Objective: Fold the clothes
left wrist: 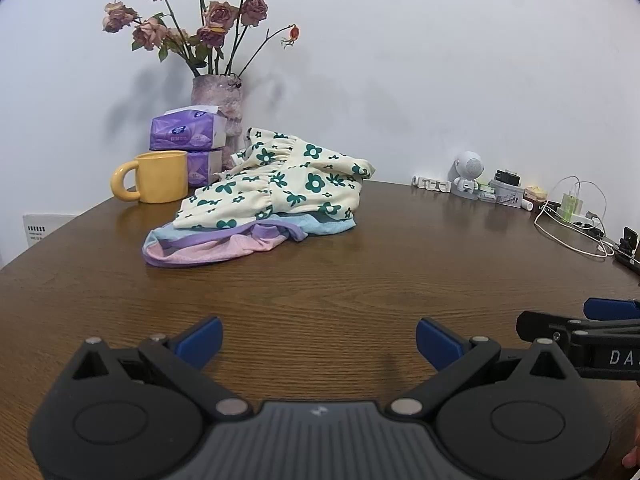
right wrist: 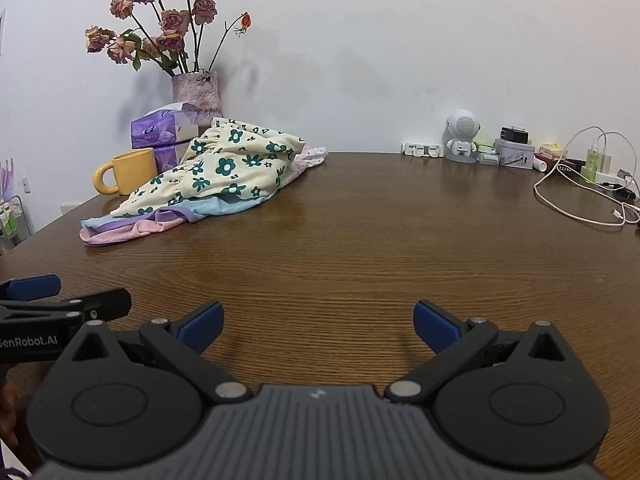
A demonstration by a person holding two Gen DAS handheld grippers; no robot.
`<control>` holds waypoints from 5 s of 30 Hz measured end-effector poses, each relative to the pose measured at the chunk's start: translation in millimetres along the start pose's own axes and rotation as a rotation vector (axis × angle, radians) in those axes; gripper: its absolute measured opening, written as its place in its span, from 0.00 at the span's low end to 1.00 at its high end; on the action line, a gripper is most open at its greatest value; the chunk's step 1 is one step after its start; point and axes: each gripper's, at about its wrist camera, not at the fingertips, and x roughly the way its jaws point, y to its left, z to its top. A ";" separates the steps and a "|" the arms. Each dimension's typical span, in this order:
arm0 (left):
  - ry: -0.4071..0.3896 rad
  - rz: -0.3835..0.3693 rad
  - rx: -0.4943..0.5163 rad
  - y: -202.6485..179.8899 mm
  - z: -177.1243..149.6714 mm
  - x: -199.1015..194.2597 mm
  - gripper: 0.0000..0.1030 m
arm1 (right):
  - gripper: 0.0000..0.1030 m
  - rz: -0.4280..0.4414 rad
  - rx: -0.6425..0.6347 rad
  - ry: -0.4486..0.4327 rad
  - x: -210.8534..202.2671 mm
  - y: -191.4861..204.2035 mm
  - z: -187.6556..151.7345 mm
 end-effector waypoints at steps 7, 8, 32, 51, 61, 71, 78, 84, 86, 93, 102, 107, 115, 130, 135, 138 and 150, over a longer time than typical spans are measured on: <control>-0.002 -0.058 0.036 0.4 -0.7 -0.7 1.00 | 1.00 0.001 0.000 0.002 0.4 -0.1 1.0; -0.003 -0.058 0.037 0.3 -0.8 -0.8 1.00 | 1.00 0.001 0.000 0.002 0.5 -0.2 1.2; -0.006 -0.068 0.025 2.0 -1.1 -0.6 1.00 | 1.00 0.005 0.004 0.005 1.1 -0.9 2.2; -0.056 0.006 0.038 48.8 122.0 33.8 1.00 | 1.00 0.192 -0.186 0.082 35.8 36.2 112.9; 0.070 0.026 0.088 59.2 182.7 159.3 1.00 | 1.00 0.084 -0.203 0.058 163.2 67.1 211.6; 0.108 -0.010 0.193 41.2 213.5 293.1 1.00 | 0.87 0.135 -0.135 0.212 331.0 61.3 277.0; 0.143 -0.170 0.152 48.6 207.2 315.4 0.44 | 0.15 0.210 -0.104 0.280 388.1 72.2 267.5; 0.071 -0.202 0.181 45.9 215.0 281.2 0.07 | 0.03 0.258 -0.021 0.181 359.0 47.1 277.8; 0.029 -0.211 0.209 42.3 217.2 260.2 0.06 | 0.02 0.253 -0.004 0.146 335.8 33.7 282.3; -0.121 -0.203 0.385 31.7 205.1 137.9 0.06 | 0.02 0.264 -0.002 0.063 192.7 -25.8 271.3; 0.093 -0.275 0.429 42.1 105.0 44.9 0.05 | 0.01 0.196 0.067 0.268 60.5 -96.7 127.6; 0.216 -0.303 0.393 42.1 69.0 28.3 0.07 | 0.04 0.220 0.175 0.363 32.1 -111.3 76.9; 0.130 -0.332 0.304 54.5 101.8 0.7 0.80 | 0.57 0.147 0.260 0.246 -7.1 -148.9 84.0; 0.361 -0.250 0.131 49.2 120.4 129.7 0.38 | 0.21 0.025 0.064 0.368 60.5 -160.7 75.7; 0.371 -0.239 0.131 52.0 123.5 156.0 0.08 | 0.17 0.022 0.022 0.364 74.4 -153.3 84.6; 0.387 -0.266 0.153 55.0 125.8 147.6 0.24 | 0.29 0.055 0.023 0.394 72.9 -157.8 91.9; 0.380 -0.425 0.615 -13.0 168.8 150.3 0.81 | 0.48 0.155 -0.173 0.489 91.7 -159.5 132.7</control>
